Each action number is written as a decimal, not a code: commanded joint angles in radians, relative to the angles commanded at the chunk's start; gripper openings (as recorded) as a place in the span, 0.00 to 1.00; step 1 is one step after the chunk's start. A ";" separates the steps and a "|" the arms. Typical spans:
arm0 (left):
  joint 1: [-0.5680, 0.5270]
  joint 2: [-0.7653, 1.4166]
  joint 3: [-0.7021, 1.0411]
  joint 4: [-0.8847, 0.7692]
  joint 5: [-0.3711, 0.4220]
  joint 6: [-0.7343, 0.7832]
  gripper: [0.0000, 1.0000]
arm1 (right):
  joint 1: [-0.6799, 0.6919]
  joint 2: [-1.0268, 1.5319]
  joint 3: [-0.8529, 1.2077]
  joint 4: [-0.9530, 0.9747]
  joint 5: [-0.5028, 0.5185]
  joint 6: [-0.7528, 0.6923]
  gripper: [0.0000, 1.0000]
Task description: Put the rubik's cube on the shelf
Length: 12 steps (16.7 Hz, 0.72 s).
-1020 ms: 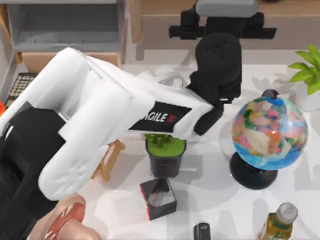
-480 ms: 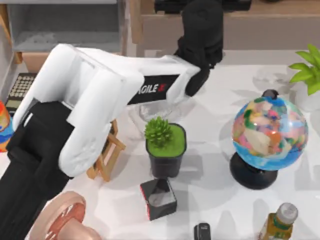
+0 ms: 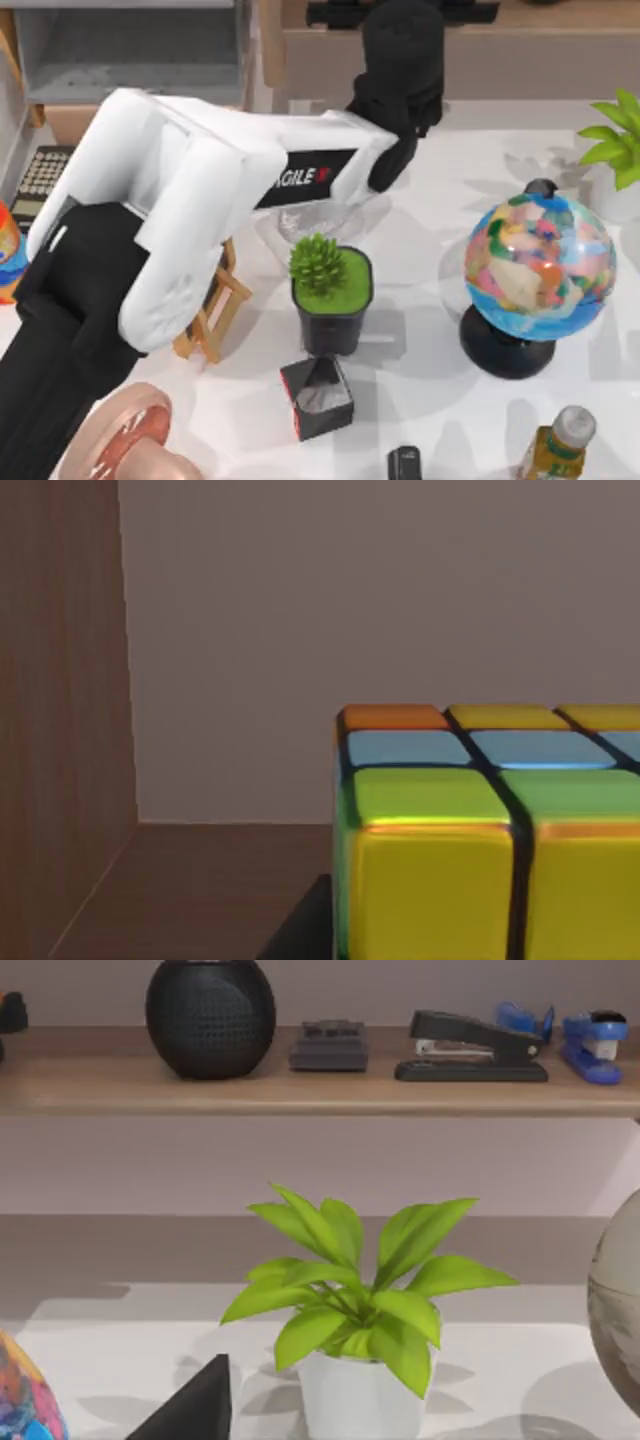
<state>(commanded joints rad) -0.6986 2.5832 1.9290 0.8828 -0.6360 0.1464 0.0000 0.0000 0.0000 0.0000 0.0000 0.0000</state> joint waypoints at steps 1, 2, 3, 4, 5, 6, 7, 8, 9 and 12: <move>0.000 0.000 0.000 0.000 0.000 0.000 0.38 | 0.000 0.000 0.000 0.000 0.000 0.000 1.00; 0.000 0.000 0.000 0.000 0.000 0.000 0.45 | 0.000 0.000 0.000 0.000 0.000 0.000 1.00; 0.000 0.000 0.000 0.000 0.000 0.000 0.53 | 0.000 0.000 0.000 0.000 0.000 0.000 1.00; 0.000 0.000 0.000 0.000 0.000 0.000 0.60 | 0.000 0.000 0.000 0.000 0.000 0.000 1.00; 0.000 0.000 0.000 0.000 0.000 0.000 0.68 | 0.000 0.000 0.000 0.000 0.000 0.000 1.00; 0.000 0.000 0.000 0.000 0.000 0.000 0.75 | 0.000 0.000 0.000 0.000 0.000 0.000 1.00; 0.000 0.000 0.000 0.000 0.000 0.000 0.83 | 0.000 0.000 0.000 0.000 0.000 0.000 1.00; 0.000 0.000 0.000 0.000 0.000 0.000 0.90 | 0.000 0.000 0.000 0.000 0.000 0.000 1.00; 0.000 0.000 0.000 0.000 0.000 0.000 0.98 | 0.000 0.000 0.000 0.000 0.000 0.000 1.00; 0.000 0.000 0.000 0.000 0.000 0.000 1.00 | 0.000 0.000 0.000 0.000 0.000 0.000 1.00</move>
<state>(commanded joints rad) -0.6986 2.5832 1.9290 0.8828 -0.6360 0.1464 0.0000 0.0000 0.0000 0.0000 0.0000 0.0000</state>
